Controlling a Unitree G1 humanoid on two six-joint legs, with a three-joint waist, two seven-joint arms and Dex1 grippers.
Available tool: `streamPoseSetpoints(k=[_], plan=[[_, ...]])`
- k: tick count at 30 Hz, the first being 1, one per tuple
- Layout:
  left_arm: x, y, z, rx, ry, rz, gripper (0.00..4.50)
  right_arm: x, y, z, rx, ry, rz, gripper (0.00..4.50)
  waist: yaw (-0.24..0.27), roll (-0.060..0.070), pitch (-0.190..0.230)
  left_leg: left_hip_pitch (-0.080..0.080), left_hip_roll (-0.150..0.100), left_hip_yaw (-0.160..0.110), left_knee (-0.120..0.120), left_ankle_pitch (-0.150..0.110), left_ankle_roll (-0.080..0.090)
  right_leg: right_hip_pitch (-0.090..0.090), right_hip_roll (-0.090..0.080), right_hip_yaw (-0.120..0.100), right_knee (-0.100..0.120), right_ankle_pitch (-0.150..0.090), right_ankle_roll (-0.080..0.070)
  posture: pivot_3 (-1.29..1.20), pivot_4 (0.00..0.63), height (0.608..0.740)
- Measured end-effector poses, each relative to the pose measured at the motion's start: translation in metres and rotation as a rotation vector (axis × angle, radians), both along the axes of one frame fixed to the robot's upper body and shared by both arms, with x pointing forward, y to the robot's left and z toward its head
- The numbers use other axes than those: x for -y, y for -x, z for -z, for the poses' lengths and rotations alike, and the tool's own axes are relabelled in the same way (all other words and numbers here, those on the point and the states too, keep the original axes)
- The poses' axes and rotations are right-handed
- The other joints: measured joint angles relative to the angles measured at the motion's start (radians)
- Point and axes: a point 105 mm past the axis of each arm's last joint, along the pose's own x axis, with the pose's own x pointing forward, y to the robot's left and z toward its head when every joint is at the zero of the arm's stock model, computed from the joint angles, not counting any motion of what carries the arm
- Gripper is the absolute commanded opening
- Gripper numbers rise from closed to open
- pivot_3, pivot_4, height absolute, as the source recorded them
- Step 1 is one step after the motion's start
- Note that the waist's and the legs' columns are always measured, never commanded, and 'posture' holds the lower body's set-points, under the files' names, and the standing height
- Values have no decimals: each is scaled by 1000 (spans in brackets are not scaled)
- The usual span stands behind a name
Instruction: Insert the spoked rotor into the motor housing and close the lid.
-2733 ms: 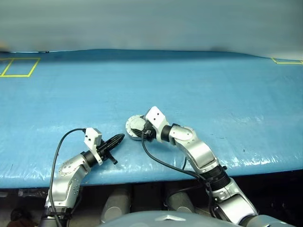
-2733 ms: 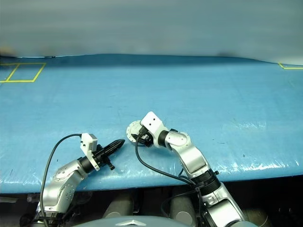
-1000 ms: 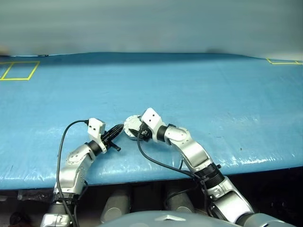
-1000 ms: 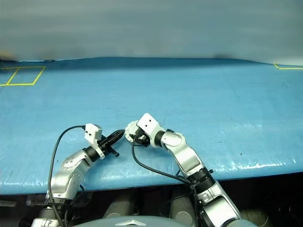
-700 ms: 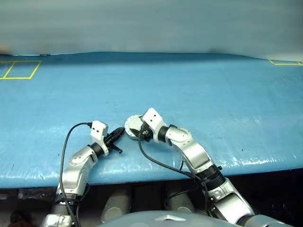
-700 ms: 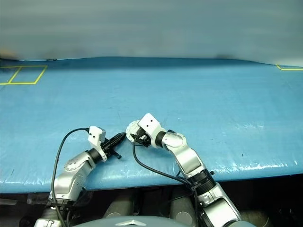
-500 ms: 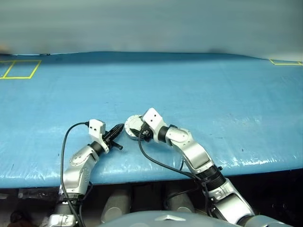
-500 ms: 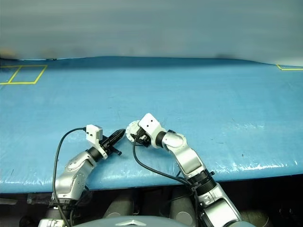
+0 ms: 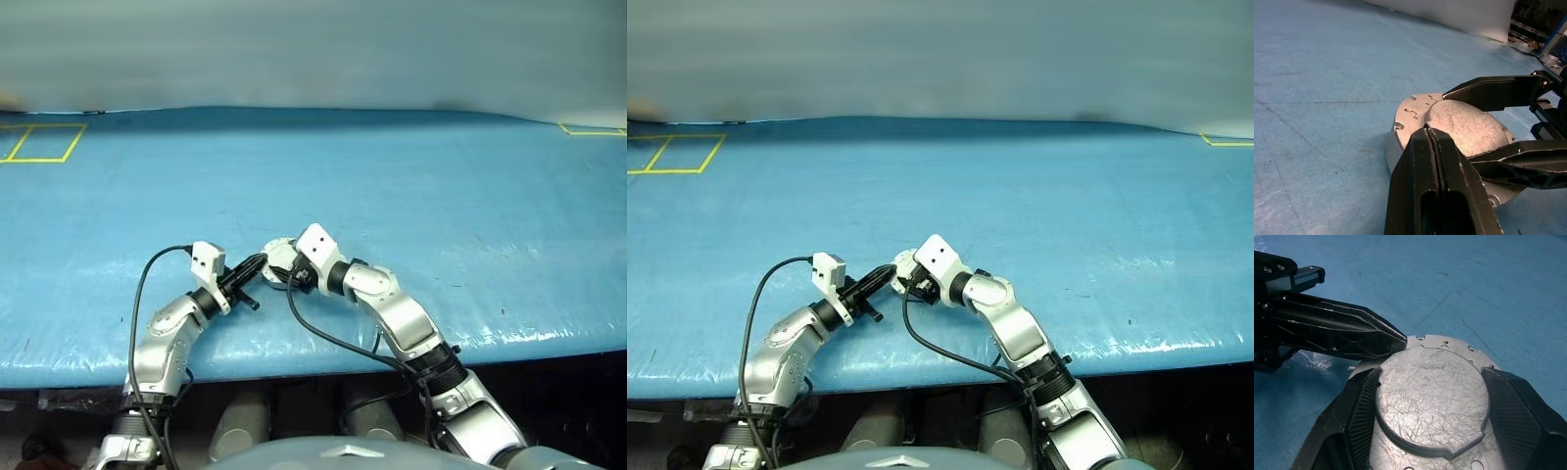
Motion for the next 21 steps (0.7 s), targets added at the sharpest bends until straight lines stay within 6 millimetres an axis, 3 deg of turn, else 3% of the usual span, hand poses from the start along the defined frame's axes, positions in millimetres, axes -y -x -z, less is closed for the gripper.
streamPoseSetpoints(k=[5, 9, 10, 17, 21], plan=[[1, 0, 1, 6, -63, 25, 0, 1, 0, 0, -3, -2, 7, 3017, 1, 1, 0, 0, 0, 0, 0, 0, 0, 0, -2, 0, 0, 0, 0, 0, 150, 740], [4, 2, 0, 11, -59, 47, 0, 7, -2, -1, -13, -5, 31, 4355, 4, 1, 0, -1, -1, -1, 0, 0, 0, 0, -7, -3, -1, 0, 0, 0, 150, 740], [4, 2, 0, 11, -59, 49, 0, 9, -2, -1, -14, -1, 37, 4464, 4, 1, 0, -2, -2, -1, 0, 0, 0, 0, -8, -3, -1, 0, 0, 0, 150, 740], [9, 4, -1, 16, -56, 74, 0, 20, 5, -11, -32, -55, 71, 4464, 13, 1, 0, -7, -4, -2, -1, 0, 0, -4, -6, -6, -2, -1, 1, 0, 150, 740], [9, 5, 0, 15, -55, 74, 0, 41, -3, -36, -71, -228, 170, 4464, 17, 1, 0, -9, -4, -2, -1, 2, 4, -7, -5, -6, -2, -1, 1, 0, 150, 740]])
